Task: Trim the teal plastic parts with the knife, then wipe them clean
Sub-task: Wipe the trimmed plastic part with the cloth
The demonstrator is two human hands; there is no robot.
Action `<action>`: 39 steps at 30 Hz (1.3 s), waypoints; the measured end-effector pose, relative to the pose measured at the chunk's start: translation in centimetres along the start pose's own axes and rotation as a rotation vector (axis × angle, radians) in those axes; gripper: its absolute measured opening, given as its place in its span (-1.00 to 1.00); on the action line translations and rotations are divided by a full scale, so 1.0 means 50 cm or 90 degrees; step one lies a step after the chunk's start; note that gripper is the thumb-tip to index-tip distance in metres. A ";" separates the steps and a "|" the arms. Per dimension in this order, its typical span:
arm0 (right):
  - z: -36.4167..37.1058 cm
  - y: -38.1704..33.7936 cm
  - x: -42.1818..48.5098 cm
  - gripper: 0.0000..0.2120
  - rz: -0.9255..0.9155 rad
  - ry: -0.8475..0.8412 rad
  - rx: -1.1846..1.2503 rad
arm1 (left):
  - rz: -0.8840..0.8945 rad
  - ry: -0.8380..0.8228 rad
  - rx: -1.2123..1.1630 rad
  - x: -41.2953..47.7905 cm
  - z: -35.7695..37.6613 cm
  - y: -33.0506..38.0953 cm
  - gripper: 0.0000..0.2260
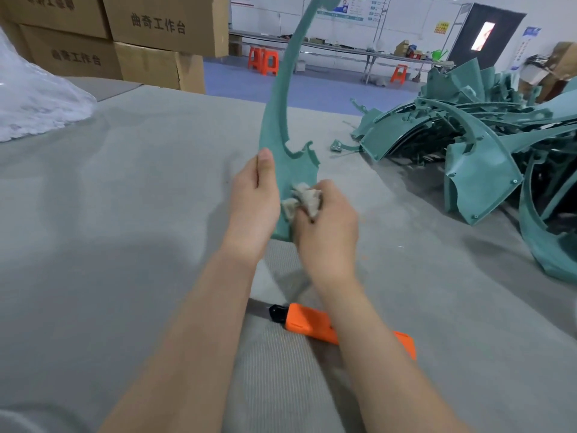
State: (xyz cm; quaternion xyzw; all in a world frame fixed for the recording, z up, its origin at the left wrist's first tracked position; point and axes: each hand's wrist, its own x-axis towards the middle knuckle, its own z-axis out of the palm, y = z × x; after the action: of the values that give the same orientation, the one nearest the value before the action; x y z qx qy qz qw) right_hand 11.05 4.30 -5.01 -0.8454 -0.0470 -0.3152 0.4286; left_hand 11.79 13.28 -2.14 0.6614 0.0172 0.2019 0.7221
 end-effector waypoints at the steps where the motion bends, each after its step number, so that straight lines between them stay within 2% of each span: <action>1: 0.013 -0.022 -0.016 -0.84 -0.048 -0.011 0.027 | -0.007 0.027 -0.026 0.002 -0.003 -0.001 -0.69; 3: 0.029 -0.049 -0.033 -0.85 -0.117 -0.024 0.050 | -0.041 0.061 -0.108 0.010 -0.010 -0.007 -0.68; 5: 0.032 -0.043 -0.030 -0.87 -0.119 -0.053 0.060 | -0.069 0.078 -0.154 0.013 -0.013 -0.013 -0.68; 10: -0.005 0.051 0.016 -0.89 0.104 -0.002 -0.006 | -0.102 0.077 -0.210 0.014 -0.005 -0.022 -0.71; 12: -0.020 0.074 0.032 -0.86 0.210 0.009 0.017 | -0.106 0.082 -0.219 0.016 -0.004 -0.024 -0.71; 16: -0.044 0.080 0.049 -0.83 0.427 0.057 0.259 | -0.119 0.101 -0.307 0.018 -0.008 -0.020 -0.67; 20: -0.042 0.051 0.047 -0.83 0.529 -0.006 0.626 | -0.119 0.048 -0.342 0.013 -0.003 -0.018 -0.78; 22: -0.044 0.040 0.048 -0.77 0.545 -0.003 0.682 | -0.146 0.006 -0.343 0.009 0.000 -0.022 -0.80; 27: -0.057 0.042 0.050 -0.76 0.538 0.069 0.696 | -0.215 -0.140 -0.347 0.008 -0.007 -0.033 -0.82; 30: -0.058 0.057 0.053 -0.76 0.499 0.094 0.689 | -0.224 -0.170 -0.342 0.009 -0.005 -0.036 -0.81; 34: -0.047 0.062 0.054 -0.88 0.456 0.053 0.567 | -0.227 -0.206 -0.357 0.004 0.004 -0.036 -0.79; 37: -0.036 0.057 0.051 -0.77 0.452 0.050 0.554 | -0.223 -0.204 -0.366 0.000 0.011 -0.035 -0.73; 39: -0.027 0.047 0.044 -0.81 0.434 0.014 0.548 | -0.205 -0.194 -0.385 -0.002 0.015 -0.035 -0.74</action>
State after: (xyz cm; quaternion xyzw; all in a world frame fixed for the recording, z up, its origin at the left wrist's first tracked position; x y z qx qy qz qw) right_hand 12.96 1.40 -4.79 -0.5577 0.1091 -0.1197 0.8141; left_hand 12.39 12.46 -3.76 0.4292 -0.0471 -0.0190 0.9018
